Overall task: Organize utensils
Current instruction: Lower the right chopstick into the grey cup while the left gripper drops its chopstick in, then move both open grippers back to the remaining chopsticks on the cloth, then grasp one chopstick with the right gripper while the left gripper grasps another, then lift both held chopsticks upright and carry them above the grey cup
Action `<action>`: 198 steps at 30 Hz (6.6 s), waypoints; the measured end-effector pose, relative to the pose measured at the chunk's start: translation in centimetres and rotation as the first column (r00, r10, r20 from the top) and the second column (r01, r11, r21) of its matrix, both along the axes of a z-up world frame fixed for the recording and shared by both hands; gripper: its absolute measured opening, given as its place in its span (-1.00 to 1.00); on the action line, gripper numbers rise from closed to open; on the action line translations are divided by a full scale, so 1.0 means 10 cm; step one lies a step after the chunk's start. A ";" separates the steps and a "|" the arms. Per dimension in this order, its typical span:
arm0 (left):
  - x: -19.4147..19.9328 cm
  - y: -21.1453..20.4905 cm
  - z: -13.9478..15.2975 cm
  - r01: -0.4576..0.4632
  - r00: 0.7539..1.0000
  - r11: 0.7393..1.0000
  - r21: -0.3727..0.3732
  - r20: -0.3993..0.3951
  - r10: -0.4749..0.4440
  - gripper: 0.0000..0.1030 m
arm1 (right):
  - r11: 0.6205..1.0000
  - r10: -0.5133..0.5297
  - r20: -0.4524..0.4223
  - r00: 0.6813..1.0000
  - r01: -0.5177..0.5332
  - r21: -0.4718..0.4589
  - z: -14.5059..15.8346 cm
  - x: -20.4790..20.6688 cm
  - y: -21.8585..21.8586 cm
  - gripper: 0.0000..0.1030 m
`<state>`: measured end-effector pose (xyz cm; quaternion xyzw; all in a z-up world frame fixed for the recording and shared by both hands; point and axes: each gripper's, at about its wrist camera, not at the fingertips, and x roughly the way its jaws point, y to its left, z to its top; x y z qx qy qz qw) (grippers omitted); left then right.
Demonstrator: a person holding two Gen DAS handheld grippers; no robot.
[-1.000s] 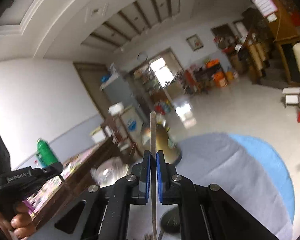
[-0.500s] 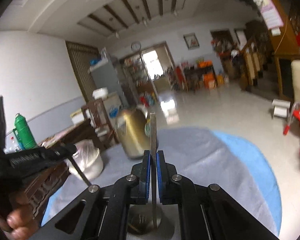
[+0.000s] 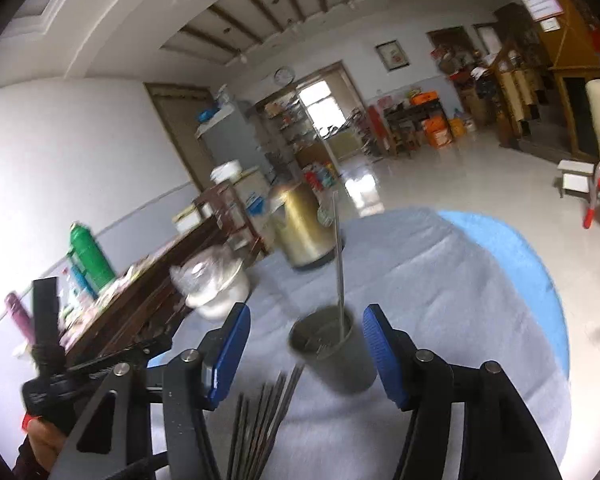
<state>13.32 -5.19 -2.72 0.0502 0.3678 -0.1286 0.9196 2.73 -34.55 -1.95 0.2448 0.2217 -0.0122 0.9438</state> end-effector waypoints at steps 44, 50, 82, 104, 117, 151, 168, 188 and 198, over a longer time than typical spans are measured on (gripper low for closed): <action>0.33 -0.05 -0.76 0.010 0.991 0.984 0.178 -0.136 0.015 0.03 | 0.994 0.106 -0.291 0.951 -0.101 0.031 -0.86 0.80 0.57 0.09; 0.41 -0.05 -0.81 0.009 0.989 0.984 0.181 -0.148 0.018 0.04 | 0.994 0.113 -0.308 0.945 -0.106 0.040 -0.93 0.88 0.58 0.09; 0.93 0.03 -1.17 0.032 0.911 0.998 -0.056 -0.409 -0.052 0.07 | 0.992 0.116 -0.449 0.886 -0.085 0.088 -1.38 1.42 0.75 -0.23; 0.98 -0.19 -1.25 0.100 0.896 0.989 -0.105 -0.424 -0.135 0.05 | 0.996 0.056 -0.524 0.850 -0.082 -0.026 -1.48 1.50 0.73 -0.67; 0.98 0.03 -1.25 0.130 0.893 0.985 -0.114 -0.417 -0.167 -0.64 | 0.989 0.135 -0.471 0.872 -0.150 0.006 -1.42 1.45 0.74 -0.83; 0.16 0.29 0.43 0.106 0.990 0.949 -0.298 0.116 -0.075 -0.87 | 0.989 0.141 0.050 0.989 -0.139 -0.045 -0.15 0.58 0.48 -0.84; 0.14 0.43 0.59 0.065 0.991 0.930 -0.362 0.130 -0.019 -0.87 | 0.971 0.237 -0.160 0.958 -0.228 0.073 -0.34 0.93 0.44 -0.76; 0.16 1.28 0.43 -0.018 0.995 0.911 -0.411 0.079 0.056 -0.87 | 0.918 0.065 -0.660 0.749 -0.304 -0.256 -1.31 2.65 1.32 -0.46; 0.15 1.31 0.42 -0.017 0.996 0.907 -0.421 0.073 0.053 -0.87 | 0.902 0.086 -0.696 0.713 -0.352 -0.250 -1.45 2.75 1.27 -0.86</action>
